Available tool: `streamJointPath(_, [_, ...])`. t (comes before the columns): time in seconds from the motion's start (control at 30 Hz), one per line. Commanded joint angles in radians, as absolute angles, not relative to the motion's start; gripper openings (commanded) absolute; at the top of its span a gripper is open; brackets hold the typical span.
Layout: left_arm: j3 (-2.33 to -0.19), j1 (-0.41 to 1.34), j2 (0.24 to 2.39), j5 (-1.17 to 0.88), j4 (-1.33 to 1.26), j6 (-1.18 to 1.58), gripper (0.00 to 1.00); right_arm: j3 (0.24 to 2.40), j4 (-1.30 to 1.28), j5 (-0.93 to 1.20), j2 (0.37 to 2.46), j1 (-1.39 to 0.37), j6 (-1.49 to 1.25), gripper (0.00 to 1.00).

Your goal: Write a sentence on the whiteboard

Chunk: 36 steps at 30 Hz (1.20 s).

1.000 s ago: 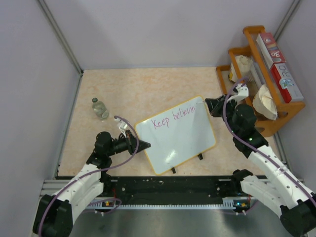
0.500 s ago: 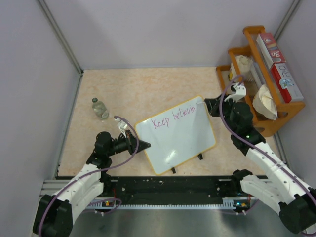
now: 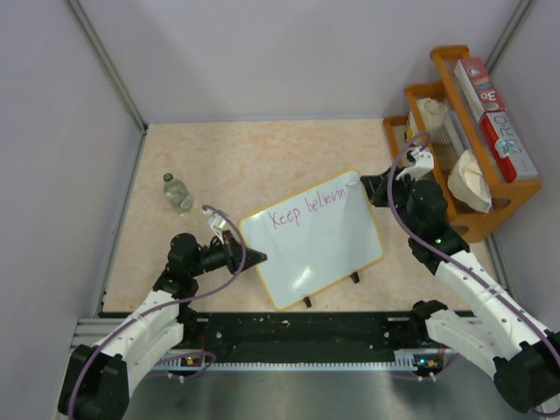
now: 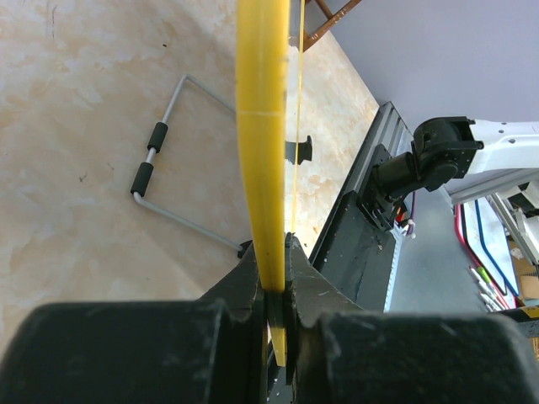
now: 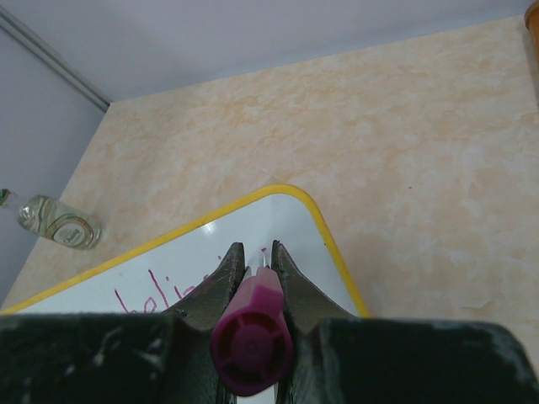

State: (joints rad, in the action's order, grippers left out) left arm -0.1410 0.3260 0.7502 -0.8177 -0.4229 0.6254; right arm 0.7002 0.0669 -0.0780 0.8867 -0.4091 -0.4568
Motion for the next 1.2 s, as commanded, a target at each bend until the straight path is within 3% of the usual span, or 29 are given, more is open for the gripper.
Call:
streamJointPath(0.0, [-0.104, 0.336, 0.756, -0.848, -0.367, 0.488, 0.0, 0.684, 0.103, -0.032, 0.887, -0.396, -0.459, 0.0])
streamJointPath(0.47, [-0.104, 0.334, 0.755, -0.847, -0.367, 0.489, 0.0, 0.612, 0.075, -0.06, 0.841, -0.393, -0.462, 0.0])
streamJointPath(1.17, [-0.103, 0.336, 0.753, -0.847, -0.367, 0.489, 0.0, 0.739, 0.091, -0.071, 0.897, -0.382, -0.462, 0.0])
